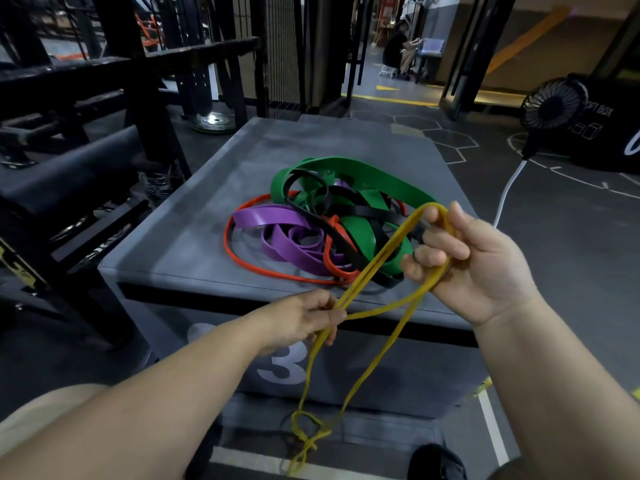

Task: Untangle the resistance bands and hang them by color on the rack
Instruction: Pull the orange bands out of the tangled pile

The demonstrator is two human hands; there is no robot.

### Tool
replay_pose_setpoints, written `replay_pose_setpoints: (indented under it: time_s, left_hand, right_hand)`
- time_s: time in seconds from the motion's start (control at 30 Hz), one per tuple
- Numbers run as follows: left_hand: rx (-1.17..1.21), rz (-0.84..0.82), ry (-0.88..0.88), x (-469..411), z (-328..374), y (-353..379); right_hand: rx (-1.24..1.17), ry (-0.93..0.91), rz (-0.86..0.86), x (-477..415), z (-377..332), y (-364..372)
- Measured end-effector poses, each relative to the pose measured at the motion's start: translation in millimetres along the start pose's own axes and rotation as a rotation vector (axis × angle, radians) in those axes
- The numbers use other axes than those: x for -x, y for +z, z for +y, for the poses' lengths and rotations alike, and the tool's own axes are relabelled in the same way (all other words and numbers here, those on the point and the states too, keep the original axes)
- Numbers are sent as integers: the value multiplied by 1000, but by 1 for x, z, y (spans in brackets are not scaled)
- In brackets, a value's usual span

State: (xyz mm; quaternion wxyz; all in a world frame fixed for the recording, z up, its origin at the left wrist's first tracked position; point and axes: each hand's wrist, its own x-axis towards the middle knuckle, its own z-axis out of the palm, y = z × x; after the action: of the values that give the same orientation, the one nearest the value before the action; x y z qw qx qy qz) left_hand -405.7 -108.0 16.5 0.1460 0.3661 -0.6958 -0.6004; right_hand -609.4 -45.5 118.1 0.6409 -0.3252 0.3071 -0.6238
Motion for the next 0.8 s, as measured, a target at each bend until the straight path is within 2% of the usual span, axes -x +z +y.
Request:
replay_pose_setpoints:
  time_s: [0.23, 0.43, 0.63, 0.8]
  left_hand:
    - [227, -114, -59, -2, -5, 11]
    - [19, -158, -59, -4, -21, 21]
    - [-238, -82, -245, -13, -38, 28]
    - [-310, -76, -334, -13, -45, 37]
  right_hand:
    - [-37, -28, -93, -1, 2, 1]
    - [-85, -93, -87, -3, -7, -5]
    - [-151, -160, -86, -2, -12, -3]
    - [-205, -222, -61, 0, -18, -4]
